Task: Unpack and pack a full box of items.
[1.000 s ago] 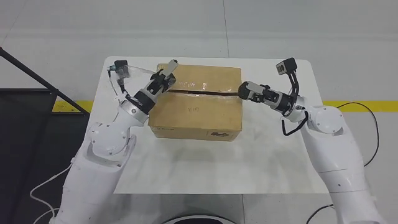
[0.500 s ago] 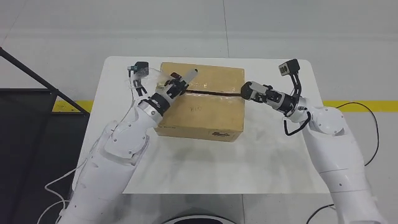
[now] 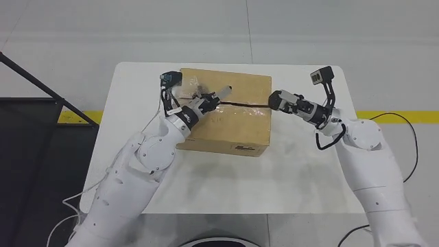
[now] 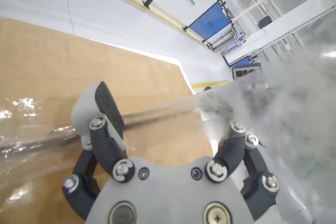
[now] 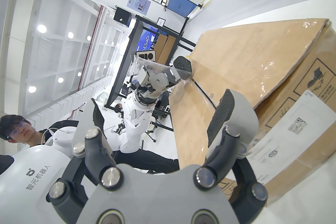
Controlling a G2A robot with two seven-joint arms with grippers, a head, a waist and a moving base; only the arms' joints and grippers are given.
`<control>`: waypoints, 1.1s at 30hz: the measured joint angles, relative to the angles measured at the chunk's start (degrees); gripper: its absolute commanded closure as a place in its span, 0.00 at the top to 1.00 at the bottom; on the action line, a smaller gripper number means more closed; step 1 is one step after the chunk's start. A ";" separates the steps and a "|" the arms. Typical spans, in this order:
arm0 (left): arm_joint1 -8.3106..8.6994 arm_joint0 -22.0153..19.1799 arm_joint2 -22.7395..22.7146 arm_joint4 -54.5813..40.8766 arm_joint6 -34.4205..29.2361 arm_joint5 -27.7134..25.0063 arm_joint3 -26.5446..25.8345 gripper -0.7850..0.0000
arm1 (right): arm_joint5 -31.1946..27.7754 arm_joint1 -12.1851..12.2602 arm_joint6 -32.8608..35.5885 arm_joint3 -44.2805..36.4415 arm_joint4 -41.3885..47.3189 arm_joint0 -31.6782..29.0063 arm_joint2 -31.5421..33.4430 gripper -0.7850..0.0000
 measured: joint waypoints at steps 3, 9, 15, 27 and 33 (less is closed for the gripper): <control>-0.06 0.10 0.24 1.35 0.02 0.02 -0.32 1.00 | -0.73 0.12 -0.71 -0.18 0.25 -0.26 0.63 1.00; -0.04 0.20 0.23 3.80 -1.18 0.04 -1.19 1.00 | -2.31 0.68 -1.68 -1.91 1.04 -2.25 3.06 1.00; -0.15 0.28 0.65 5.26 -2.24 -0.03 -1.98 1.00 | -2.68 1.28 -1.96 -4.24 1.19 -4.68 5.26 1.00; -0.84 -0.49 2.61 7.56 -2.28 2.50 -1.90 1.00 | -2.88 2.14 -2.68 -7.71 1.45 -8.56 8.17 1.00; -1.06 -0.29 2.63 7.69 -2.04 2.41 -2.17 1.00 | -2.42 2.40 -2.65 -9.14 0.80 -9.43 8.44 1.00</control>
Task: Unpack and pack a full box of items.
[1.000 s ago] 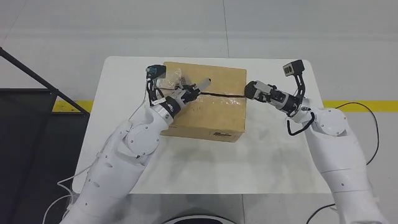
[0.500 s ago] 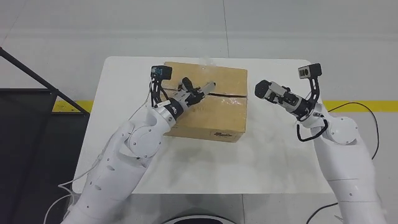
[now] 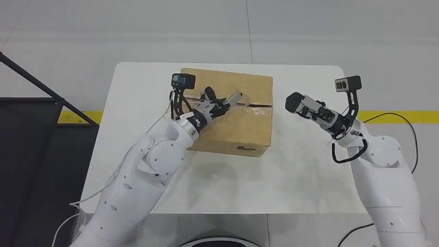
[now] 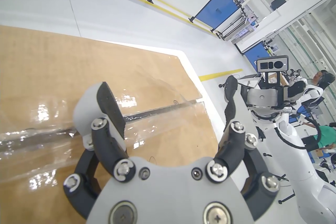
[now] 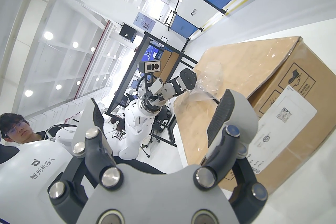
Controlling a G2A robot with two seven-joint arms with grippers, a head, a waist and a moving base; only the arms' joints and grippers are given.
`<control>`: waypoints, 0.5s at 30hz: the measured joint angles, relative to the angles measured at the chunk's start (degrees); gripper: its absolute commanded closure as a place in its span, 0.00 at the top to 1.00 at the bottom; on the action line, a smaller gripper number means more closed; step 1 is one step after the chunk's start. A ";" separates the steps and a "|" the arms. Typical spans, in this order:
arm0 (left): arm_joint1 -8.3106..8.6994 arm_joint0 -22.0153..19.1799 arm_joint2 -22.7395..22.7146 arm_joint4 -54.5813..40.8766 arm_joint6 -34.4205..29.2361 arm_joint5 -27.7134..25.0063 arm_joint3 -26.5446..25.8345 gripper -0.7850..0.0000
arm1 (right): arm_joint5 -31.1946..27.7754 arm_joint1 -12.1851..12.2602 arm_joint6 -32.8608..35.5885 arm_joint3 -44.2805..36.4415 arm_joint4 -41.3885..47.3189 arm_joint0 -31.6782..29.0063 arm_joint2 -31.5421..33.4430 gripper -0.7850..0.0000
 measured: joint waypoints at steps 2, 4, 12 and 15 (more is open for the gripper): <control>-0.06 0.11 0.13 0.18 -0.20 0.03 -0.50 1.00 | 0.09 0.05 -0.06 -0.20 0.00 -0.12 0.05 1.00; -0.11 0.35 0.34 0.45 -0.60 0.18 -1.42 1.00 | 0.14 0.12 -0.05 -0.37 -0.02 -0.20 0.08 1.00; -0.32 0.92 -0.01 -3.43 -5.10 1.49 -3.95 1.00 | -0.36 0.30 0.04 -0.31 0.31 -0.56 0.10 1.00; -0.44 0.34 0.41 -4.94 -7.77 1.86 -3.70 1.00 | -0.52 0.37 0.04 -0.13 0.45 -0.61 0.13 1.00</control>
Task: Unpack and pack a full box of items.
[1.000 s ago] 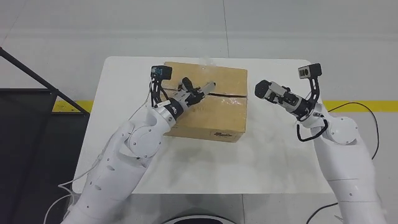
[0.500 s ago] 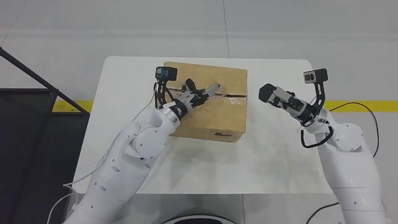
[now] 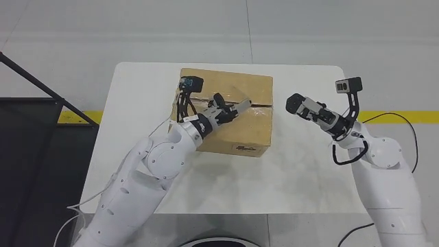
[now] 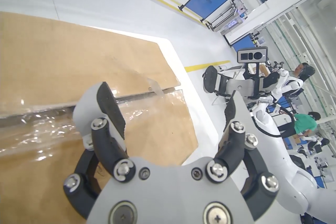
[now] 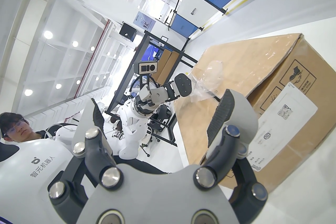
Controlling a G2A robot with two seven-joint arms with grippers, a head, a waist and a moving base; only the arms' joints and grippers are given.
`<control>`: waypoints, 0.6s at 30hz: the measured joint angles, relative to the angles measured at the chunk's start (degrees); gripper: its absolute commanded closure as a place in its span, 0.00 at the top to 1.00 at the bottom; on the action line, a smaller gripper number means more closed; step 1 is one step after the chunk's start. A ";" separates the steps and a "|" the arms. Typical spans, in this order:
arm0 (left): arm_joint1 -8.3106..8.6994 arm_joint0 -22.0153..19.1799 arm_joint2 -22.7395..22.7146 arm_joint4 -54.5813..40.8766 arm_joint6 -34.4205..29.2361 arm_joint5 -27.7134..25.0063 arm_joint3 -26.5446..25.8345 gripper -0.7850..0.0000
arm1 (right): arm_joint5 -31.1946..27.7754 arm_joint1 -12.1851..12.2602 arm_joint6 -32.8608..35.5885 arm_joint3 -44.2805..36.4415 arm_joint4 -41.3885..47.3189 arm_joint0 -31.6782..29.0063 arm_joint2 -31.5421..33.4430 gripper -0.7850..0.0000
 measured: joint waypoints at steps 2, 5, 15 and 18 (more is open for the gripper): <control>-0.15 -0.53 0.41 -1.21 -1.28 0.41 0.53 1.00 | -0.09 0.04 0.03 0.06 0.07 -0.05 0.03 1.00; -0.43 -1.55 1.40 -1.32 -1.59 0.95 1.59 1.00 | -0.26 0.13 0.09 0.12 0.25 -0.28 0.17 1.00; -1.84 -4.28 6.46 -1.26 0.20 1.37 3.49 1.00 | -0.06 0.40 0.50 0.32 0.31 -0.72 0.20 1.00; -2.34 -5.07 8.01 -1.48 0.99 1.41 3.80 1.00 | 0.08 0.45 0.91 0.41 0.16 -0.64 -0.11 1.00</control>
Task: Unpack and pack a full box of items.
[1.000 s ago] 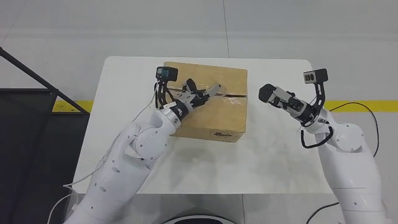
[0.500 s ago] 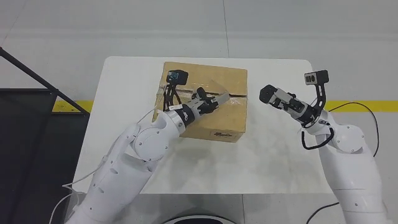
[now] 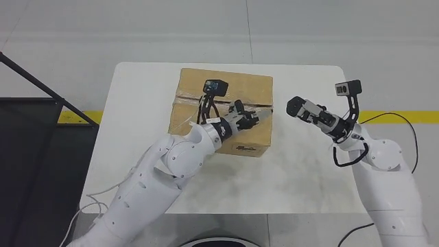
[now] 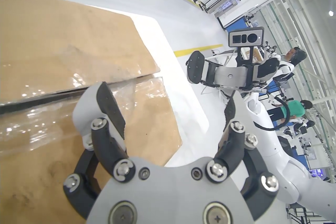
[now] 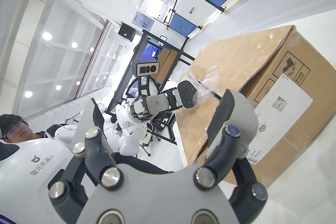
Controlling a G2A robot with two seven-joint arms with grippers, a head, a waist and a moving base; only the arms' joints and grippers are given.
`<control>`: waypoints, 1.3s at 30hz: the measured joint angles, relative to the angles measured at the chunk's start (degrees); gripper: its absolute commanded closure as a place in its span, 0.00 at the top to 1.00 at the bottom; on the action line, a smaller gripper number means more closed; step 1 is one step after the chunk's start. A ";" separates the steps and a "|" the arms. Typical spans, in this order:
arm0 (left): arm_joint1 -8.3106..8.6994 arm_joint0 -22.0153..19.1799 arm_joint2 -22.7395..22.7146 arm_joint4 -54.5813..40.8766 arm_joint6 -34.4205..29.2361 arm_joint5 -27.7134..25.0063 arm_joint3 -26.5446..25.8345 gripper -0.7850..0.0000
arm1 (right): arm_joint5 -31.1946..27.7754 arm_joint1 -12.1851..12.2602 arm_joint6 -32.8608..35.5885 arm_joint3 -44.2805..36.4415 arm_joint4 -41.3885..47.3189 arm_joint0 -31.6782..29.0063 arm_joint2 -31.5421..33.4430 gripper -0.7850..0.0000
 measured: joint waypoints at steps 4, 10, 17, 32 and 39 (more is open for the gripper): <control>-0.49 -0.37 0.77 -0.85 1.72 -0.86 -0.60 1.00 | 0.20 0.08 0.67 -0.48 -1.33 0.37 -0.64 1.00; -0.27 1.64 -4.12 -5.58 4.21 -2.90 -4.61 1.00 | 0.73 0.35 0.19 -2.61 -4.74 0.62 -0.75 1.00; 1.25 8.69 -18.41 -11.83 6.69 -4.73 -13.17 1.00 | 3.83 0.62 -5.31 -7.61 -15.58 0.64 -1.32 1.00; 3.07 25.49 -39.95 -20.14 5.76 -11.39 -18.87 1.00 | 30.46 -0.87 -19.41 -32.10 -78.33 1.88 -20.23 0.96; 3.25 27.96 -42.45 -22.89 6.04 -13.63 -18.44 1.00 | 40.03 -3.48 -11.14 -28.92 -96.69 9.35 -31.40 0.59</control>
